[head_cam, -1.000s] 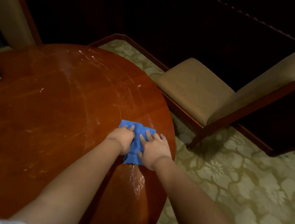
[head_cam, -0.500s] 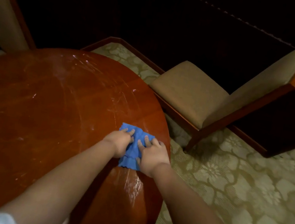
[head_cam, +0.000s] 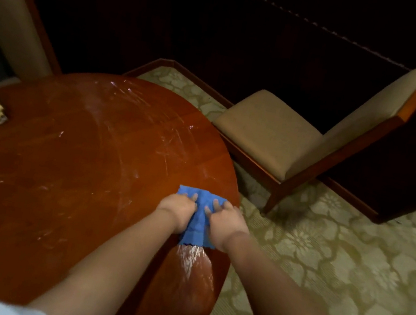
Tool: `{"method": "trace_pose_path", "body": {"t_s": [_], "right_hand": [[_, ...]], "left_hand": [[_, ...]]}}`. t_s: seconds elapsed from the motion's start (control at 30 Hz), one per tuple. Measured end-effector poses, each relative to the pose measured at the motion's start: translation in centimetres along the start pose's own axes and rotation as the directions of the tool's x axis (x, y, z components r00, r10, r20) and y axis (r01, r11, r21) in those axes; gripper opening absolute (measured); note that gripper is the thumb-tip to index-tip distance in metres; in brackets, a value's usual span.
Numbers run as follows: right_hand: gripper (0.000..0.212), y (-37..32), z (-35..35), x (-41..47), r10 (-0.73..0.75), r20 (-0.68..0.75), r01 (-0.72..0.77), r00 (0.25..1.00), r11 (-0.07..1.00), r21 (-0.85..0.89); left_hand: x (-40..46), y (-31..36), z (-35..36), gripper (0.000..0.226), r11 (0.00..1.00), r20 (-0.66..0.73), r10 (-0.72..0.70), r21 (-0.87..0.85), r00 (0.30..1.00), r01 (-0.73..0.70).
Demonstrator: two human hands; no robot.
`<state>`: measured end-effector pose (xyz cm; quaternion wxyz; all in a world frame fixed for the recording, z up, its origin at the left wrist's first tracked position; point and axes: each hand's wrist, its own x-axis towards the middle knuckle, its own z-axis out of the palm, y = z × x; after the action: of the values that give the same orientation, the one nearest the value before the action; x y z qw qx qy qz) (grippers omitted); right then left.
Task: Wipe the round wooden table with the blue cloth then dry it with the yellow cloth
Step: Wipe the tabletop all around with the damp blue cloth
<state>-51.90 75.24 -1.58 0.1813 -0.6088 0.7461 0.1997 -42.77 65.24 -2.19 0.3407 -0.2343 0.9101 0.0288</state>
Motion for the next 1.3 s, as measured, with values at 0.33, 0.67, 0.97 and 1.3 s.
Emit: {"method": "trace_pose_path", "body": {"t_s": [0.33, 0.67, 0.97, 1.3], "right_hand": [[0.058, 4.1, -2.0, 4.6, 0.038, -0.019, -0.037, 0.999, 0.998, 0.055], [0.058, 5.8, -3.2, 6.4, 0.075, 0.023, -0.076, 0.997, 0.997, 0.02], [0.049, 2.4, 1.3, -3.0, 0.039, 0.038, -0.037, 0.999, 0.998, -0.051], [0.051, -3.0, 5.9, -11.0, -0.129, 0.037, 0.132, 0.991, 0.986, -0.103]], "left_hand": [[4.7, -1.1, -3.0, 0.059, 0.999, -0.093, -0.004, -0.038, 0.996, 0.0], [5.3, -1.8, -3.8, 0.062, 0.997, -0.126, -0.012, -0.081, 0.992, 0.002], [-2.1, 4.5, 0.8, 0.062, 1.0, -0.037, -0.018, -0.023, 0.999, 0.017], [-11.3, 8.4, 6.9, 0.054, 0.995, 0.036, -0.084, -0.051, 0.996, 0.086]]}}
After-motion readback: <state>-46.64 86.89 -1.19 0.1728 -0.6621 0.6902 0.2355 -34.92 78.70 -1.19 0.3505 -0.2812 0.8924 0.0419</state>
